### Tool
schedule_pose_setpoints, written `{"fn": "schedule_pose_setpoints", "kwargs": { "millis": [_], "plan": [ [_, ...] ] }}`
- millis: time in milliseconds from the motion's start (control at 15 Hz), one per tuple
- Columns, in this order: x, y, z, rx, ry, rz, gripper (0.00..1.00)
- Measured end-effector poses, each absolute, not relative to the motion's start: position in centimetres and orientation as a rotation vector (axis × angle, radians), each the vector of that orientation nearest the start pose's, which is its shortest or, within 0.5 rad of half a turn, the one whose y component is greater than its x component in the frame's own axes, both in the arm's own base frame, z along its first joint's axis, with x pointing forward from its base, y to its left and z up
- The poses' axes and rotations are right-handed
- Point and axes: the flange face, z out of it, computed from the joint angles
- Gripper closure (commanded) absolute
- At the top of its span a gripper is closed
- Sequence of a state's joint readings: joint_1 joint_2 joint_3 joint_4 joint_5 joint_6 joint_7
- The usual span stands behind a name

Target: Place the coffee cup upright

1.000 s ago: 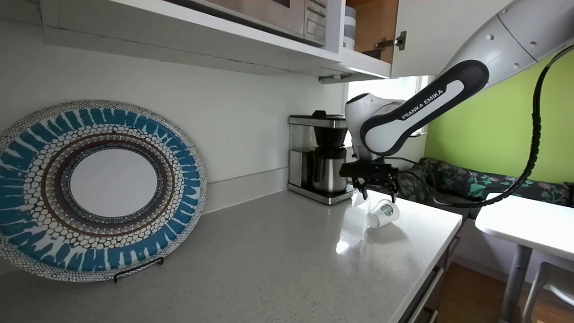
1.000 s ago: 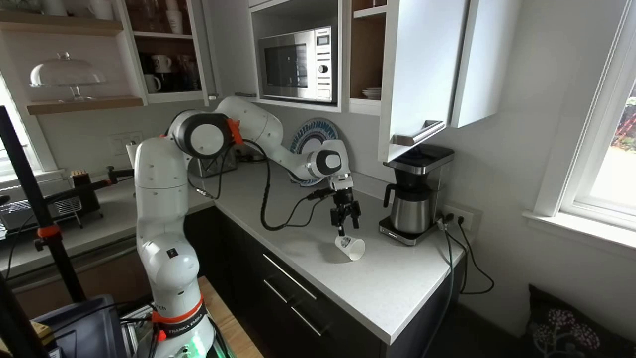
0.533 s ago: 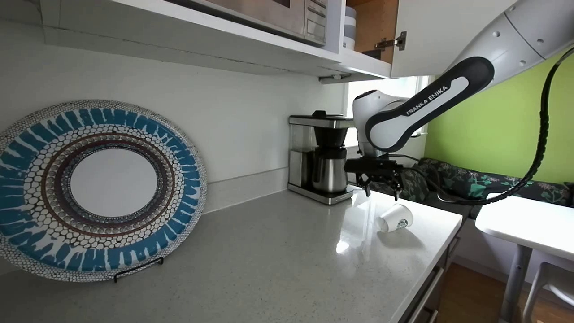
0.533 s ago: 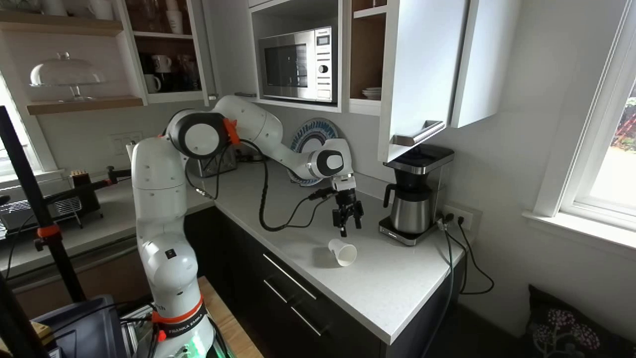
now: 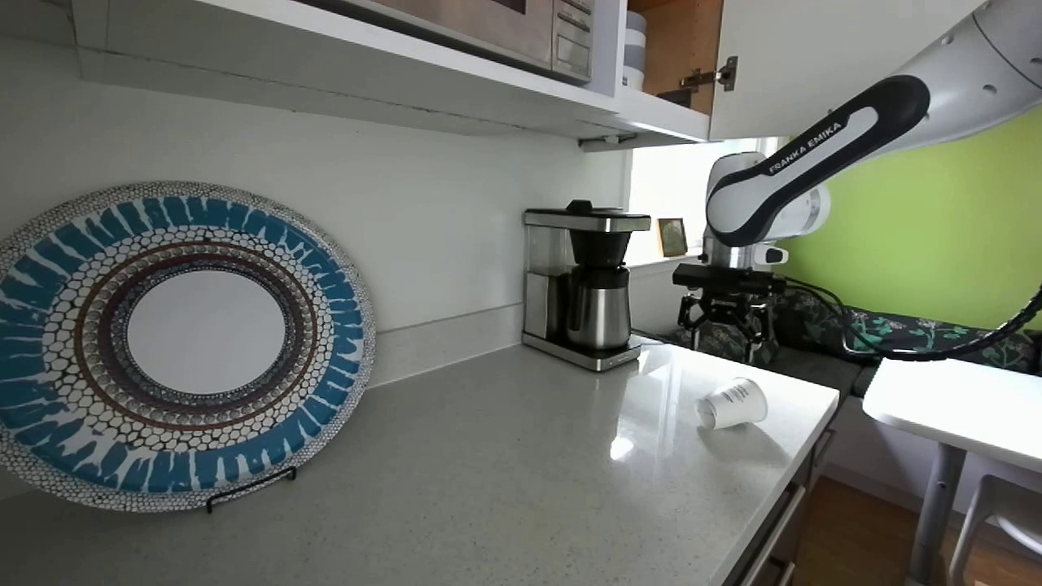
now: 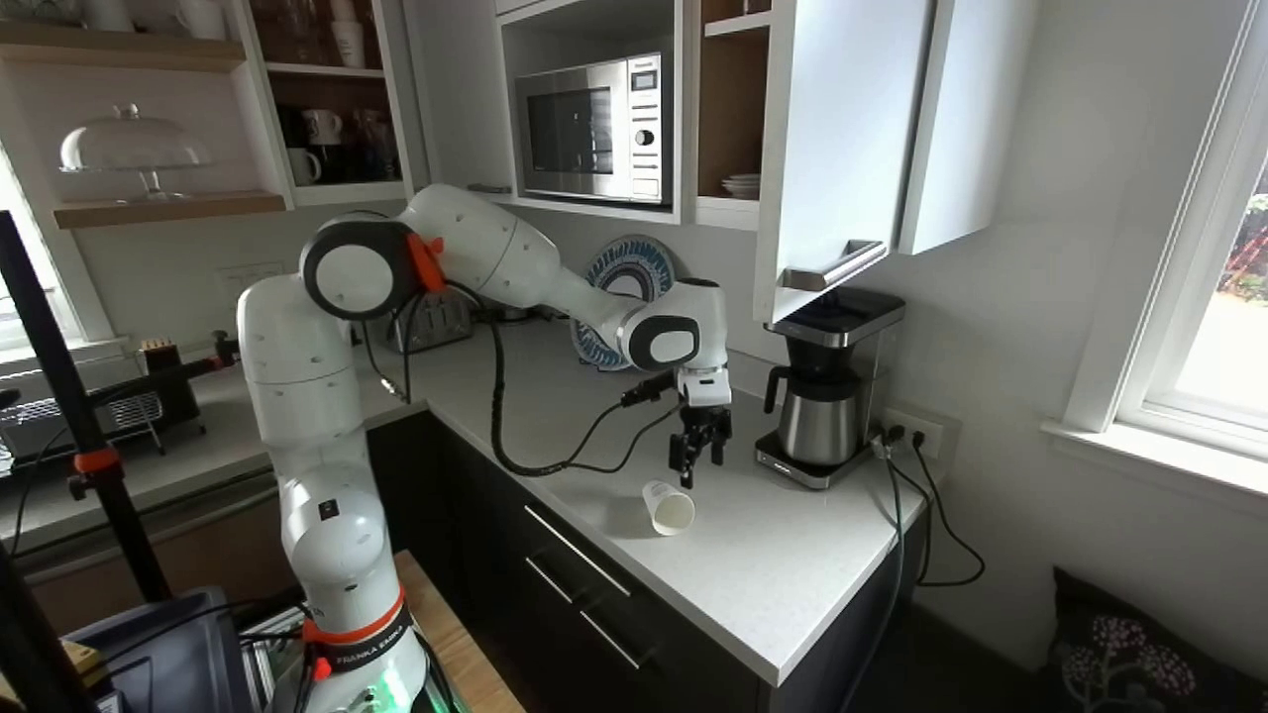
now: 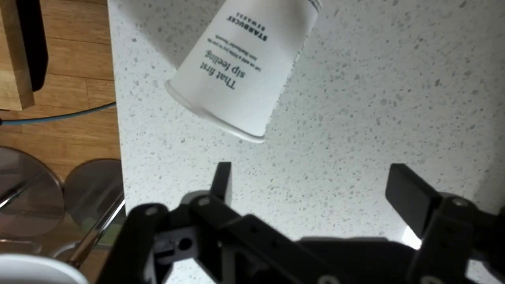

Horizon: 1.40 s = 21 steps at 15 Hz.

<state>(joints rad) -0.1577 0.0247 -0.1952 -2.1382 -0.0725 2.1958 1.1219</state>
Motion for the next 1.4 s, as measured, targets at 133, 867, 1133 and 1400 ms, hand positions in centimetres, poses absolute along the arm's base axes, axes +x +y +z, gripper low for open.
{"fn": "schedule_pose_setpoints", "kwargs": {
  "millis": [133,867,1133,1400],
  "plan": [
    [50.0,-20.2,39.8,-2.387,1.983,-0.039,0.0],
    [46.4,-23.9,37.7,-2.441,1.464,-0.01,0.0],
    [46.4,-24.8,37.0,-2.453,1.419,-0.044,0.0],
    [46.1,-26.1,36.1,-2.305,1.664,0.009,0.0]
  ]
}}
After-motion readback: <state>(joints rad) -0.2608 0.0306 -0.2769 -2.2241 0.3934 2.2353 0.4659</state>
